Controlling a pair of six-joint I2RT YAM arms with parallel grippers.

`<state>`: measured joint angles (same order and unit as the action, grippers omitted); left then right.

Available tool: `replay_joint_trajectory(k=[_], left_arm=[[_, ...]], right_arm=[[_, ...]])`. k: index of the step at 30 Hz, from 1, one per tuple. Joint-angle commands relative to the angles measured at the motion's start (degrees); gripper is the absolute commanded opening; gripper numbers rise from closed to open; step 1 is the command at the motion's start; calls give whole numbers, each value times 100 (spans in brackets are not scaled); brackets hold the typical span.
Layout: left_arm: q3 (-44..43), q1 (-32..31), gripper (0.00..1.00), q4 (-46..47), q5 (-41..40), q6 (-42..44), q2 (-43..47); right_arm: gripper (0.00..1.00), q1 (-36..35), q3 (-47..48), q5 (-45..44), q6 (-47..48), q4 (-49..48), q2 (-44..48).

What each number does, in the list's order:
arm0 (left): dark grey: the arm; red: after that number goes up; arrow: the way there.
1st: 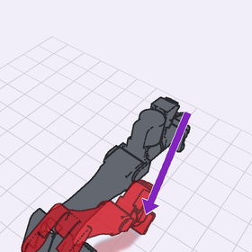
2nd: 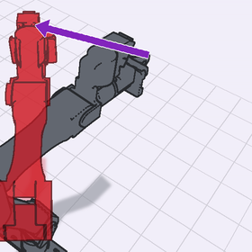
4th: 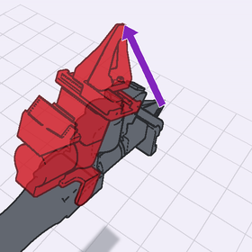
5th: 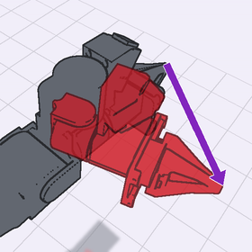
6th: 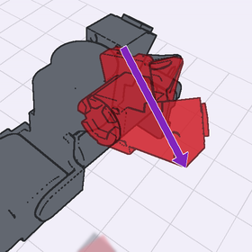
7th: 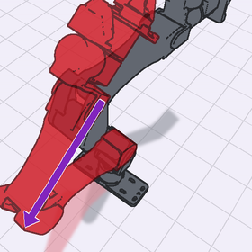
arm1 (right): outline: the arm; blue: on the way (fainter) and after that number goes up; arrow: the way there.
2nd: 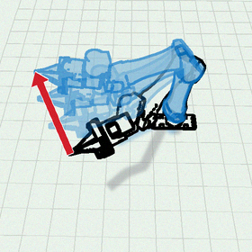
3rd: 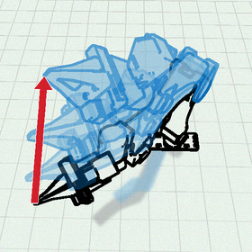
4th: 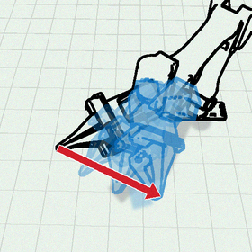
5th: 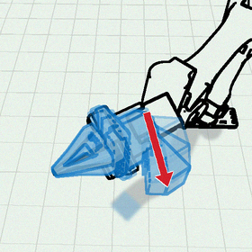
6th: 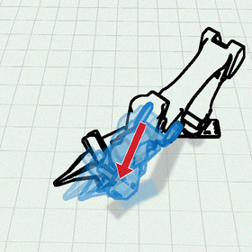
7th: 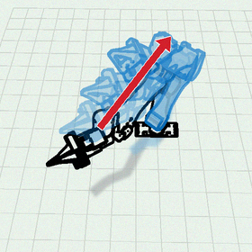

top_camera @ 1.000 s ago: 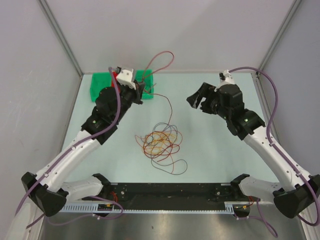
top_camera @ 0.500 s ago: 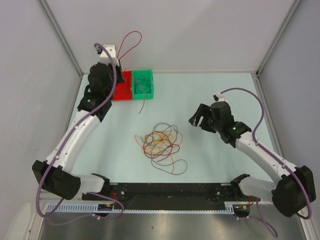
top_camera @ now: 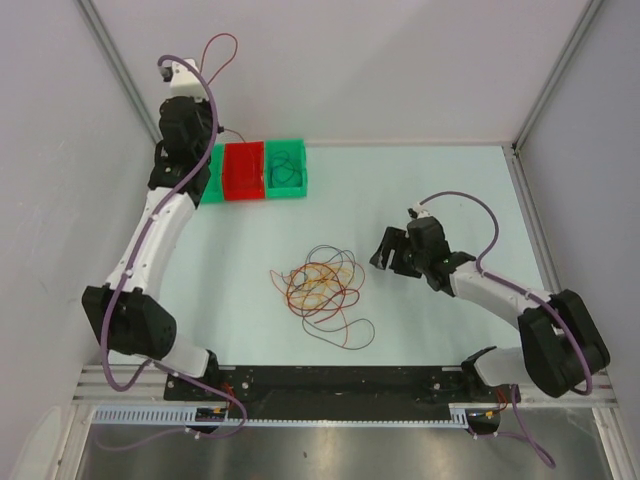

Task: Untangle the cables
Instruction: Place the cable in the bin.

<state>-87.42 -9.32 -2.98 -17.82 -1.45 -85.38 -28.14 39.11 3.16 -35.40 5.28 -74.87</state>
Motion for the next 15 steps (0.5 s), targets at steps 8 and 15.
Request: replay_joint_trajectory(k=[8,15], left_arm=[[-899,282,0,913,-2,128,-936],[-1172,457,0,1203,121,251,-1446]], right_arm=[[75,230,-88,729,270,-1257,-950],[75,397,-88,1116,296,-1380,-1152]])
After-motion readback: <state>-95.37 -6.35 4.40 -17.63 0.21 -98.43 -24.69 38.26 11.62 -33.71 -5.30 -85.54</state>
